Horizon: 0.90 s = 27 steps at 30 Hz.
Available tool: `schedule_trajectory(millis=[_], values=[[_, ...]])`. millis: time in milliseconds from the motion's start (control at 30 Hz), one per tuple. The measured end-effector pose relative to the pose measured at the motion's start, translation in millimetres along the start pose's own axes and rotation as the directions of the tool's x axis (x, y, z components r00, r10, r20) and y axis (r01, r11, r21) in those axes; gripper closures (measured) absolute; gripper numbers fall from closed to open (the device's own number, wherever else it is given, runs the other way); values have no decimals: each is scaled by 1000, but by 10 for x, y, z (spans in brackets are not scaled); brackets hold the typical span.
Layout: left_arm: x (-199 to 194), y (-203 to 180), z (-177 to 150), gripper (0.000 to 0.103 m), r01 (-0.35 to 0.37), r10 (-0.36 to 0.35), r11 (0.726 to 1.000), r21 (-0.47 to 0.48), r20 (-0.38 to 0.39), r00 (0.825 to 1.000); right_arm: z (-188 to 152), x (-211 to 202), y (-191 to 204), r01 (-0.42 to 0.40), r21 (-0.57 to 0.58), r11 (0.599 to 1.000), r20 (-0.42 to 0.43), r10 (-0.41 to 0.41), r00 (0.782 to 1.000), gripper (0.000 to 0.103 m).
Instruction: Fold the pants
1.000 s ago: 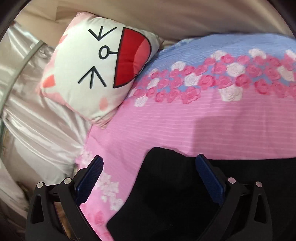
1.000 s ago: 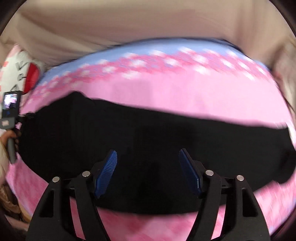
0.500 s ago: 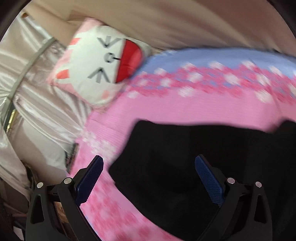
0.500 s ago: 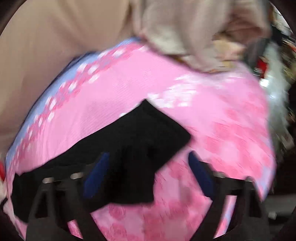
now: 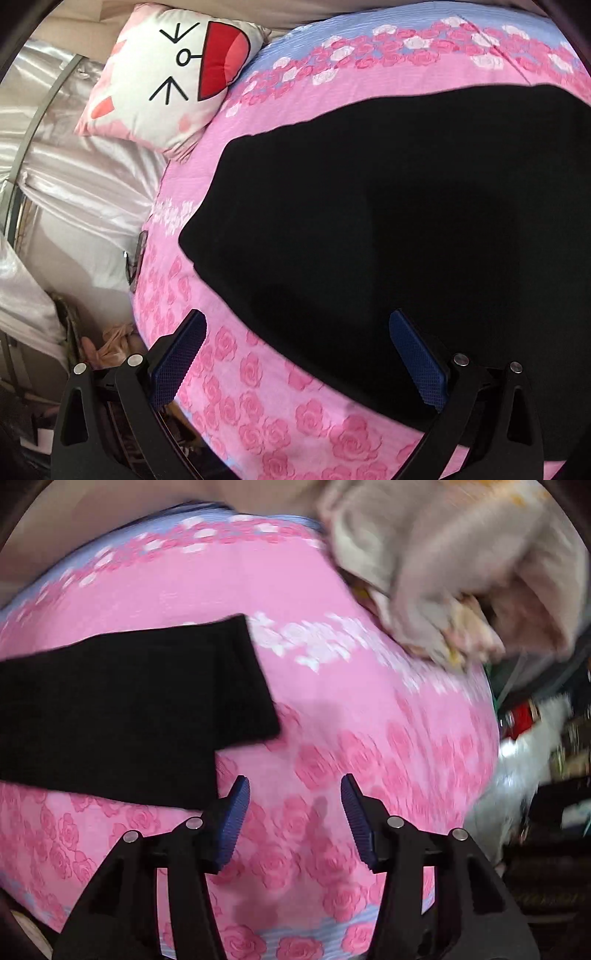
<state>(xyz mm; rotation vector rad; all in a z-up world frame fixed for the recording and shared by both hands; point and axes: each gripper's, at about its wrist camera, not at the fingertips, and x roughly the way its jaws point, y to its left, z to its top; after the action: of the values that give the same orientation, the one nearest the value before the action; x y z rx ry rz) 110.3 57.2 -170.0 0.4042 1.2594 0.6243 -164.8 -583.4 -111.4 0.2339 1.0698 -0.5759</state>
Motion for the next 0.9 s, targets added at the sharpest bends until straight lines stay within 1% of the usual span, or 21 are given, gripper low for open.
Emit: schedule_trajectory(millis=[67, 100, 133, 167, 233, 300, 333, 367, 400, 433, 467, 533, 567, 633, 700, 733, 767, 800, 833, 867, 900], values=[[-6, 20, -52, 5, -8, 8, 1000, -4, -1, 1000, -13, -151, -65, -97, 114, 989, 63, 90, 994, 51], [0, 18, -66, 5, -8, 8, 1000, -4, -6, 1000, 33, -197, -68, -137, 150, 979, 92, 124, 988, 48], [3, 4, -81, 5, -14, 14, 1000, -3, -9, 1000, 141, -175, -23, -161, 162, 974, 104, 145, 984, 46], [1, -11, -92, 5, -20, 20, 1000, 0, -8, 1000, 244, -145, 25, -178, 161, 971, 107, 162, 981, 41], [-14, -37, -99, 5, -37, 37, 999, 11, 0, 999, 474, -50, 232, -193, 120, 974, 114, 179, 977, 41], [-37, -54, -88, 5, -45, 45, 999, 21, 5, 999, 684, 96, 454, -195, 45, 980, 110, 190, 976, 41], [-57, -53, -82, 5, -46, 45, 999, 23, 6, 999, 763, 214, 530, -209, 11, 978, 105, 207, 973, 42], [-81, -47, -83, 5, -39, 38, 999, 19, 10, 999, 789, 302, 615, -213, -18, 977, 89, 214, 973, 49], [-97, -35, -81, 5, -33, 33, 999, 12, 14, 999, 813, 514, 704, -198, -49, 979, 24, 199, 980, 58], [-109, -24, -85, 5, -31, 31, 999, 8, 18, 999, 787, 655, 779, -179, -78, 981, -36, 177, 984, 62], [-105, -13, -86, 5, -35, 35, 999, 8, 17, 999, 752, 691, 840, -154, -116, 981, -20, 153, 988, 67], [-78, 34, -101, 5, -42, 42, 999, 2, 6, 999, 823, 639, 836, -177, -102, 979, -15, 176, 984, 90], [-67, 71, -111, 5, -45, 45, 999, -8, 0, 999, 870, 574, 830, -183, -101, 978, 1, 184, 983, 97], [-33, 182, -130, 5, -53, 52, 998, -38, -8, 999, 1074, 268, 839, -139, -152, 979, 109, 156, 982, 98], [21, 271, -147, 5, -72, 71, 996, -58, -17, 997, 1225, 191, 810, -100, -164, 981, 167, 128, 978, 97], [44, 302, -156, 5, -81, 80, 995, -64, -19, 997, 1264, 283, 787, -79, -169, 982, 155, 105, 982, 97], [77, 321, -165, 5, -90, 89, 994, -69, -25, 996, 1274, 467, 774, -52, -175, 983, 109, 72, 991, 96], [113, 333, -174, 5, -96, 94, 993, -73, -34, 995, 1210, 815, 767, -39, -187, 982, -11, 37, 999, 94], [156, 346, -185, 5, -96, 93, 992, -78, -46, 995, 1152, 967, 776, -38, -195, 980, -52, 29, 998, 93], [183, 356, -195, 5, -99, 95, 992, -77, -53, 994, 1134, 891, 806, -7, -210, 978, 38, 15, 999, 77], [195, 389, -210, 5, -108, 104, 991, -79, -57, 993, 1167, 872, 832, 52, -191, 980, 25, -48, 999, 63]])
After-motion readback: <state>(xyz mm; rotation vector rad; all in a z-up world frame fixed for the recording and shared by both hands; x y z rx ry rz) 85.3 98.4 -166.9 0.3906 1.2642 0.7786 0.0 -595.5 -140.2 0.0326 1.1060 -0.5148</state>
